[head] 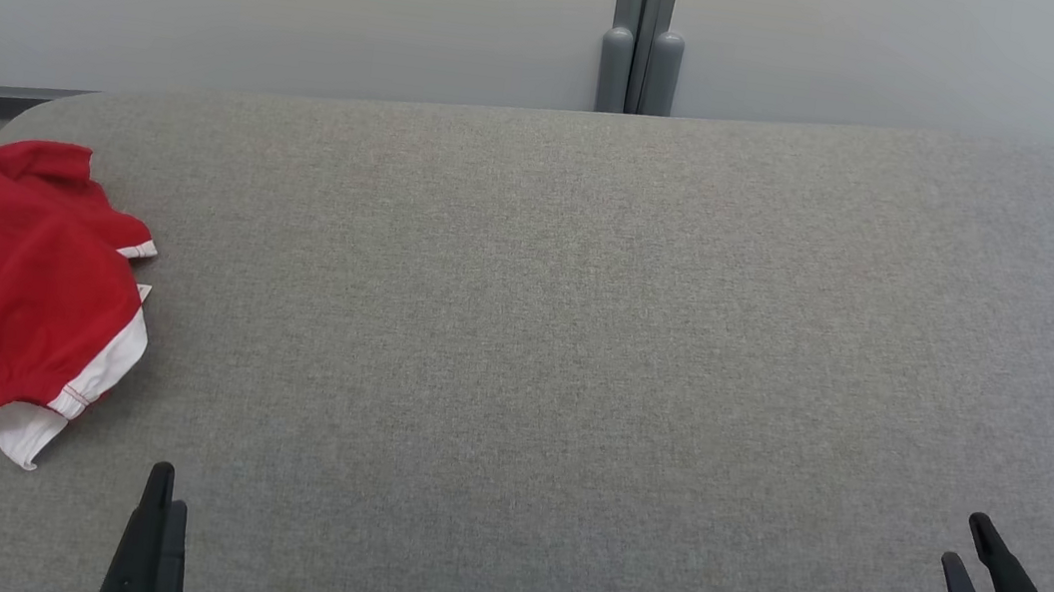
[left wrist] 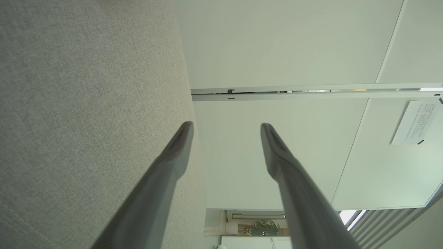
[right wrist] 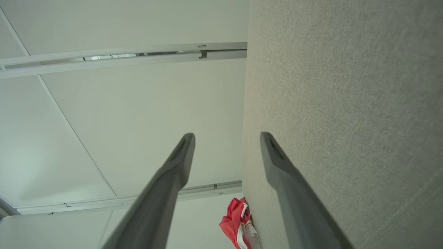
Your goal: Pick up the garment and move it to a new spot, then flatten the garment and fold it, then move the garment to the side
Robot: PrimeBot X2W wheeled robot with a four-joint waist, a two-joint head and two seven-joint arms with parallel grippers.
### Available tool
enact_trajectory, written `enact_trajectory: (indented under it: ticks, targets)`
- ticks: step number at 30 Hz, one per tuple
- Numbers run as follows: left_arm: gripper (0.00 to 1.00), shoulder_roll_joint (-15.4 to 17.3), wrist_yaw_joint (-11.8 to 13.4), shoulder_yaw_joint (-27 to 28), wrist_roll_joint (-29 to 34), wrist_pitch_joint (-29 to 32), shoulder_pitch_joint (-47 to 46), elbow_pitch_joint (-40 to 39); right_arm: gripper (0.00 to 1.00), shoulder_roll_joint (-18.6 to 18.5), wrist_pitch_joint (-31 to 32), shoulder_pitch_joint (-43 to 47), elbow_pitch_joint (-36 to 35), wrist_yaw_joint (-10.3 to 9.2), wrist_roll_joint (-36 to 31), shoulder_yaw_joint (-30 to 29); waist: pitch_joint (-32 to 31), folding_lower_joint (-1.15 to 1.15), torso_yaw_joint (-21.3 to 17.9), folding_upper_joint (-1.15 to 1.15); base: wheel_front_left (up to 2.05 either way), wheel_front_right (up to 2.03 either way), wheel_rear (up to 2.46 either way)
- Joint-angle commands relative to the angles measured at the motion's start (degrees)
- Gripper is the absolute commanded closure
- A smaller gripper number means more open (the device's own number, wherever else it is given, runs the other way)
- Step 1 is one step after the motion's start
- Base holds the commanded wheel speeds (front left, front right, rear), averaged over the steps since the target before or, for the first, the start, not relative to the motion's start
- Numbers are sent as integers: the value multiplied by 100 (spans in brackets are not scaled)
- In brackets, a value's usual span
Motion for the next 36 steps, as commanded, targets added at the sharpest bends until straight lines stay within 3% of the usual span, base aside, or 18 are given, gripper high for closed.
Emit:
enact_trajectory:
  ticks: [1, 15, 36]
  targets:
    - [0, 8, -19, -12, 43, -22, -212, -6, 0, -45, -64, -147, -29, 1, -125, -28, 2, 0, 0, 0, 0, 0, 0]
    - [0, 148, -68, -141, 424, -260, -863, 348, 0, 42, -322, -620, 175, 2, -1027, 0, 18, 0, -7, 0, 0, 0, 0]
    - [0, 336, 38, -172, 3709, -534, -1664, 651, 0, 38, -660, -1326, -9, 2, -4465, 161, -3, 0, -26, 0, 0, 0, 0]
